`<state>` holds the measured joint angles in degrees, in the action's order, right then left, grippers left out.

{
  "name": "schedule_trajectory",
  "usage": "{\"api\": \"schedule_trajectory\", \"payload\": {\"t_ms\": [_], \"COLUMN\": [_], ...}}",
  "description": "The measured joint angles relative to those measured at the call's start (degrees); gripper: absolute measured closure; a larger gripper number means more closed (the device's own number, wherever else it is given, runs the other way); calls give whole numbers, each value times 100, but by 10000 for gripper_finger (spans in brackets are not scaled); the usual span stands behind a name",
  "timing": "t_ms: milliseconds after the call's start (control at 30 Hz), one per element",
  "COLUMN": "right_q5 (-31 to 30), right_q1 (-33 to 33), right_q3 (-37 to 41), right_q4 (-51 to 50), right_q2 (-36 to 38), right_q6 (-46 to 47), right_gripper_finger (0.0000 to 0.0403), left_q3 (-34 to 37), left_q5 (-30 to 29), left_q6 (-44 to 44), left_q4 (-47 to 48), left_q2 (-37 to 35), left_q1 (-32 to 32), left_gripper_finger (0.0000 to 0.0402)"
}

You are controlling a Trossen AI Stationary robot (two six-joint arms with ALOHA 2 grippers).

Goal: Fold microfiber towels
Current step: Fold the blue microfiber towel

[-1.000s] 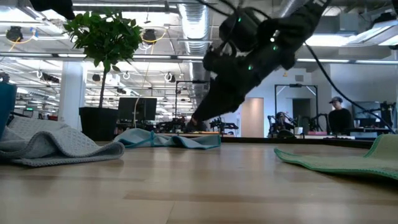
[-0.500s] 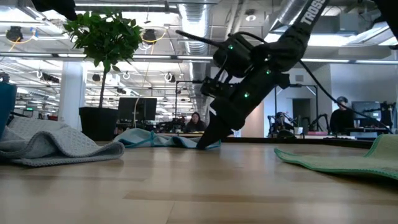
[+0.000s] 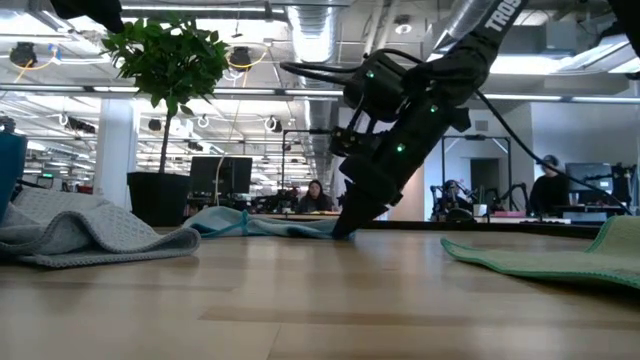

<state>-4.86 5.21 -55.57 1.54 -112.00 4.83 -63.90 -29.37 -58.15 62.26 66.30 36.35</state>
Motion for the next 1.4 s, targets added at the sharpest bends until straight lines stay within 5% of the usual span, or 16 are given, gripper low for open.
{"api": "schedule_trajectory", "payload": {"t_ms": [167, 533, 1067, 1267, 1400], "right_q5": [3, 196, -131, -140, -142], "right_q1": [-2, 24, 168, 168, 168], "right_q3": [15, 54, 33, 35, 35], "right_q4": [-171, -1540, -2471, -2564, -2565], "right_q2": [150, 1102, 2624, 2683, 2646], "right_q6": [320, 546, 659, 756, 824], "right_gripper_finger": [388, 399, 402, 402, 403], "left_q3": [0, 0, 3, 2, 11], "left_q5": [83, -284, -27, 1005, 1182], "left_q6": [70, 1837, 4570, 5877, 6218], "left_q4": [-4, -397, -3550, -5356, -5846], "left_q2": [136, 1521, 2577, 2581, 2856], "left_q1": [-258, -1474, -2784, -3116, -3225], "left_gripper_finger": [273, 273, 273, 273, 273]}}
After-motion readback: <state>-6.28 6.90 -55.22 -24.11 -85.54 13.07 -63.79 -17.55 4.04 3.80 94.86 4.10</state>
